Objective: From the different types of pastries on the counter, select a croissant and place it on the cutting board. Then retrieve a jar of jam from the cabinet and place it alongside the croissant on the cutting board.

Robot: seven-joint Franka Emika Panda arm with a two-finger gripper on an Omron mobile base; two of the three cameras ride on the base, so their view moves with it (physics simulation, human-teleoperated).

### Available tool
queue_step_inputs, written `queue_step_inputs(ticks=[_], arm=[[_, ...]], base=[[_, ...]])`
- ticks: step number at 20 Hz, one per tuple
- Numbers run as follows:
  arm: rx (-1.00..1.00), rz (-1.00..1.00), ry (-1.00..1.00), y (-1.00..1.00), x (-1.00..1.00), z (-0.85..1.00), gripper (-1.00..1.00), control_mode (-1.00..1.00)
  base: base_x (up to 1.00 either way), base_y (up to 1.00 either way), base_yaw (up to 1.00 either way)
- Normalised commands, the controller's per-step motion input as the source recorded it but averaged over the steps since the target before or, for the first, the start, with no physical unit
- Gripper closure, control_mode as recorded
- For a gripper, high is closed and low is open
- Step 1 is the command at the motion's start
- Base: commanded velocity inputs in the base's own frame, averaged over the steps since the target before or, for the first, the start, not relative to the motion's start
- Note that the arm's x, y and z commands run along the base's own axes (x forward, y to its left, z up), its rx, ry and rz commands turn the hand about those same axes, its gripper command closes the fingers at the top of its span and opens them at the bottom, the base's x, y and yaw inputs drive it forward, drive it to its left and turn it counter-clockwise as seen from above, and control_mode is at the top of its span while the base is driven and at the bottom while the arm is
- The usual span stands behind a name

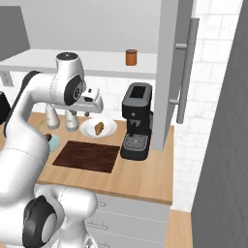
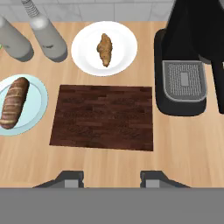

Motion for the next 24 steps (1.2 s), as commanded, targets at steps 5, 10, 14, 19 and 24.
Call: queue_step_inputs(ticks=[5, 10, 14, 19, 24], arm=[[-0.10, 0.00, 0.00, 0.02, 0.00, -0.02, -1.00, -1.00], [-0.08, -0.01, -0.07, 0.03, 0.00, -0.22, -1.00, -1.00], [0.02, -0.14, -0.19, 0.00, 0.00, -0.42, -1.00, -1.00], [0.09, -0.22, -0.22, 0.00, 0.00, -0.37, -1.00, -1.00], [0.22, -0.12, -0.04, 0.00, 0.02, -0.04, -1.00, -1.00]], base=[[0.00, 0.00, 0.00], [0.00, 0.00, 0.00], [0.00, 0.00, 0.00], [0.00, 0.00, 0.00], [0.00, 0.00, 0.00]])
